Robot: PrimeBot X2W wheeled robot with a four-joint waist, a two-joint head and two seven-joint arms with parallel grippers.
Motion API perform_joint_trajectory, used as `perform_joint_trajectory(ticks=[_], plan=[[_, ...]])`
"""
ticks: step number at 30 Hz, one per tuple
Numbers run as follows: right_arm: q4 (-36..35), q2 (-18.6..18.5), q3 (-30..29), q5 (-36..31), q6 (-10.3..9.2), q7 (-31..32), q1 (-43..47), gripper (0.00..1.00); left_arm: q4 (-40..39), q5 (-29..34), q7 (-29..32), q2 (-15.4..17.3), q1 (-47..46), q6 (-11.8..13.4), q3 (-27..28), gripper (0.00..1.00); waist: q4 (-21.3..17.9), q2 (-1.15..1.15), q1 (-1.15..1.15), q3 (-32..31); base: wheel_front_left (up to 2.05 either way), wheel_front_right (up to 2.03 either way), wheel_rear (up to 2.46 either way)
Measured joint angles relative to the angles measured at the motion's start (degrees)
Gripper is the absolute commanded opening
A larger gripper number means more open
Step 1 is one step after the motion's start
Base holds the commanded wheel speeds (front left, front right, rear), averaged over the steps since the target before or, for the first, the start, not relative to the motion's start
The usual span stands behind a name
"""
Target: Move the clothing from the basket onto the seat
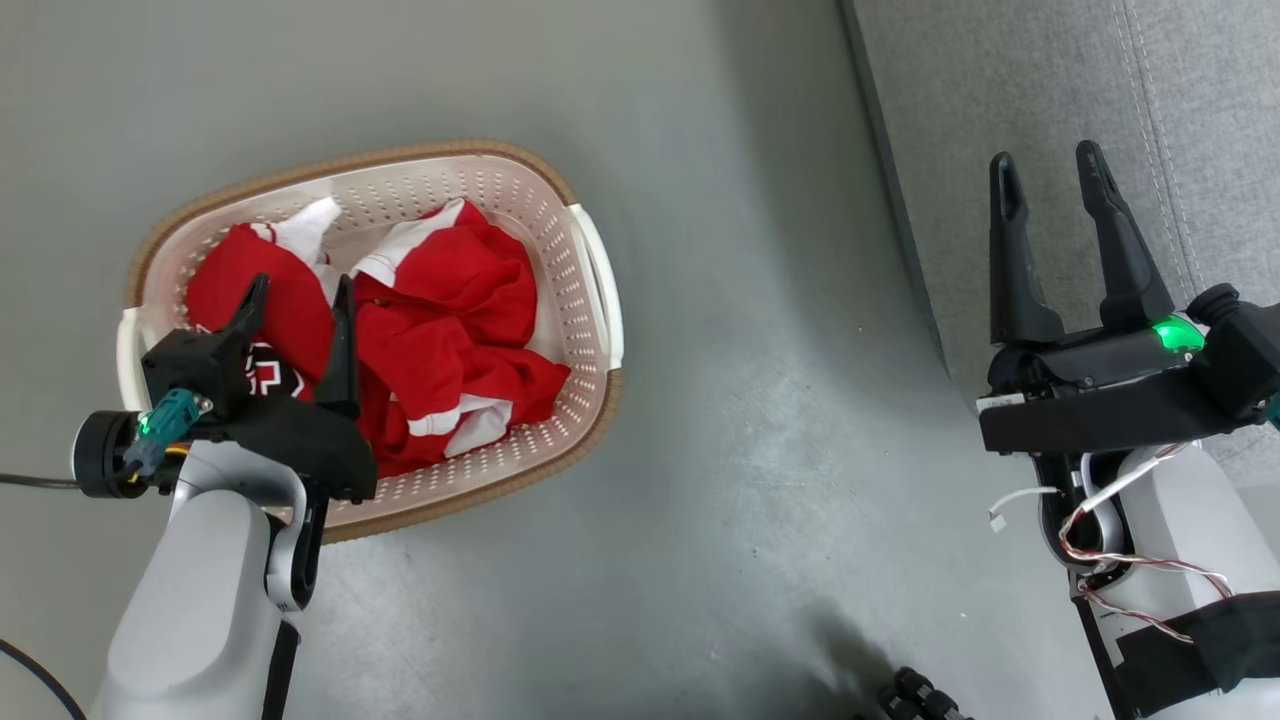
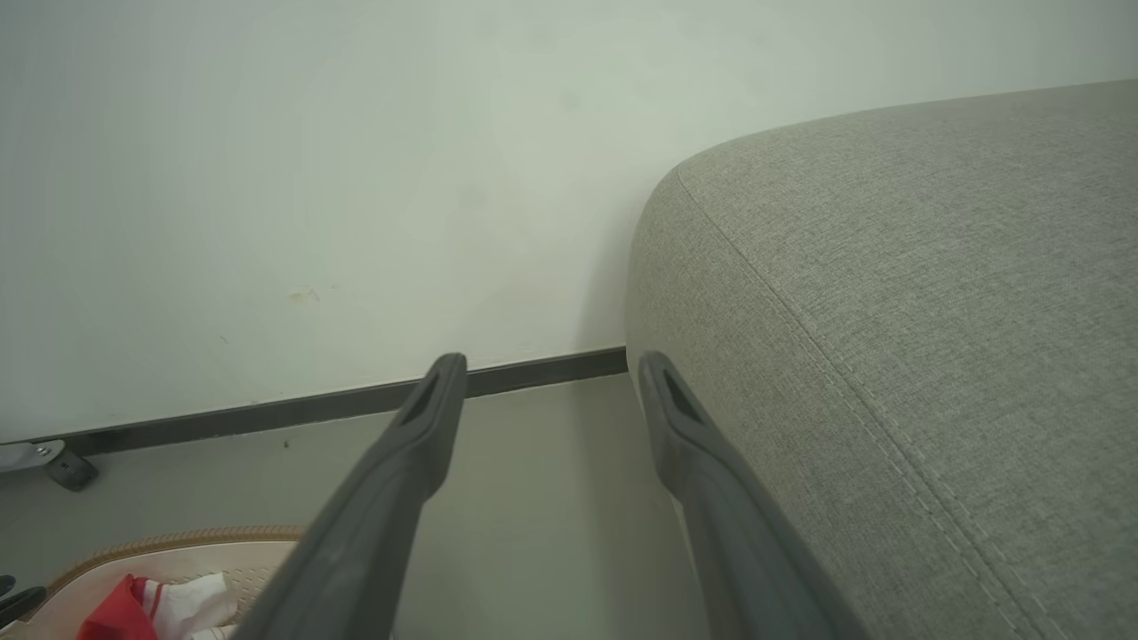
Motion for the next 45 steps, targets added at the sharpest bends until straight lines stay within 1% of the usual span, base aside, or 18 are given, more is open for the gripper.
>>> perform_joint_trajectory(ticks=[3,8,12,17,22,25,31,33,42,45], plan=[[0.0,0.3,0.1,0.0,0.41,0.0,-0.1,1.00,2.1,-0.1,0.5,0.0,-1.0,0.1,0.3,1.00,-0.7,0.00,0.00,0.6,0.00,0.00,0.00],[0.1,0.6,0.1,0.0,0.45,0.0,-1.2,1.00,6.0,-0.1,2.3,0.4,-2.8,0.8,1.2,1.00,-1.6,-0.01,0.00,1.7,0.00,0.00,0.00],[0.0,1.2,0.5,0.0,0.69,-0.1,-1.8,1.00,8.4,0.1,3.7,1.4,-4.5,2.1,1.4,1.00,-2.5,-0.01,0.00,2.6,0.00,0.00,0.00],[0.0,1.6,0.7,0.0,0.93,-0.4,-1.8,1.00,10.9,0.2,4.8,3.1,-6.4,2.9,1.9,1.00,-3.4,-0.01,0.00,3.7,0.00,0.00,0.00],[0.1,1.8,0.6,0.0,0.99,-0.4,-2.2,1.00,13.7,0.7,6.0,4.1,-8.9,4.7,2.3,1.00,-4.3,-0.01,0.00,5.1,0.00,0.00,0.00],[0.1,2.1,1.1,0.0,1.00,-0.4,-2.3,1.00,15.2,1.7,6.6,4.9,-10.1,4.8,2.5,1.00,-5.0,-0.01,0.00,5.8,0.00,0.00,0.00],[0.5,2.4,1.3,0.0,1.03,-0.4,-2.3,1.00,17.9,2.7,7.2,5.0,-12.3,6.2,2.4,1.00,-5.9,-0.01,-0.01,6.5,0.00,0.00,0.00],[0.5,2.4,1.4,0.0,1.42,-0.4,-2.3,1.00,18.7,2.7,7.3,5.1,-12.6,6.2,2.5,1.00,-6.1,-0.01,-0.01,6.6,0.00,0.00,0.00],[1.1,2.7,1.6,0.0,1.46,-0.4,-2.3,1.00,22.7,3.7,9.8,5.7,-14.8,6.9,1.8,1.00,-6.9,-0.01,-0.01,7.1,0.00,0.00,0.00],[1.1,2.7,1.7,0.0,1.51,-0.4,-2.4,1.00,24.1,3.7,10.7,6.3,-15.7,7.1,1.9,1.00,-7.2,-0.01,-0.01,7.2,0.00,0.00,0.00]])
